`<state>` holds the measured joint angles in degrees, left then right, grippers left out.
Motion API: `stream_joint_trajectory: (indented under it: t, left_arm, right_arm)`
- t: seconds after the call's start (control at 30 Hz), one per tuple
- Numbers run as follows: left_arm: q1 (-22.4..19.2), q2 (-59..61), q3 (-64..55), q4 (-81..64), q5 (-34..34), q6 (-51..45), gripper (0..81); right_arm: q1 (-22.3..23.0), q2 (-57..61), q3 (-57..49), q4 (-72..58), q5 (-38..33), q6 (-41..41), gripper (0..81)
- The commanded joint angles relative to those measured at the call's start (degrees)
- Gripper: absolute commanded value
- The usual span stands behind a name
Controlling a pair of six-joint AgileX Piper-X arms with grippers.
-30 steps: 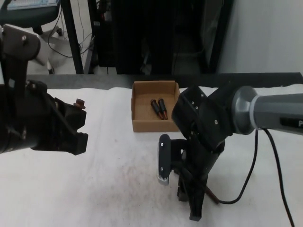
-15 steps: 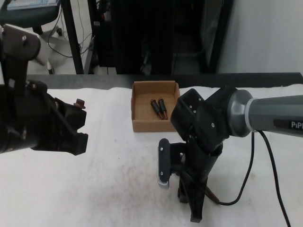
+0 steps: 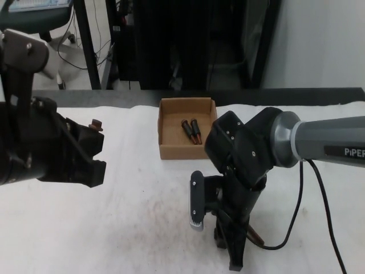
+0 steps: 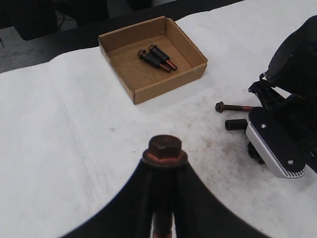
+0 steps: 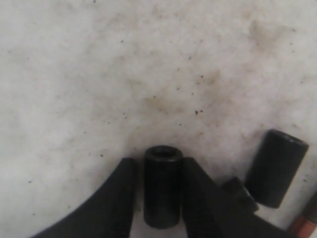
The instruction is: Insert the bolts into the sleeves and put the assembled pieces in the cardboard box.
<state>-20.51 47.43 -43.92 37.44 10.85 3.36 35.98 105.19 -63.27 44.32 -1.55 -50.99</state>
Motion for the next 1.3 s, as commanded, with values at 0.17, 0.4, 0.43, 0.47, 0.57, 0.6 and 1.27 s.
stream_joint_trajectory:
  t: [0.17,0.4,0.43,0.47,0.57,0.6,1.27]
  left_arm:
    - [0.2,-0.7,-0.2,-0.8,0.4,0.1,0.3]
    - [0.2,-0.7,-0.2,-3.2,1.3,0.0,0.3]
    - [0.2,-0.7,-0.2,-5.0,2.5,-0.3,0.3]
    - [0.2,-0.7,-0.2,-7.5,4.1,-1.2,0.3]
    - [0.2,-0.7,-0.2,-18.1,10.1,-5.5,0.3]
    - [0.2,-0.7,-0.2,-22.5,11.7,-7.2,0.3]
    - [0.2,10.3,-0.2,-70.3,32.1,-38.5,0.3]
  right_arm:
    - [0.0,0.6,-0.5,-1.0,8.9,6.6,0.3]
    - [0.1,-5.9,-1.3,-1.7,7.7,19.8,0.3]
    - [-0.1,-7.9,-1.3,-2.2,4.5,23.4,0.3]
    - [-0.3,-10.2,-1.3,-2.9,0.4,27.6,0.3]
    - [-1.0,-16.4,-1.2,-7.6,-14.2,39.4,0.3]
    - [-1.3,-18.4,-0.9,-10.1,-18.7,42.7,0.3]
    - [-1.0,-30.5,0.5,-38.7,-38.2,56.6,0.3]
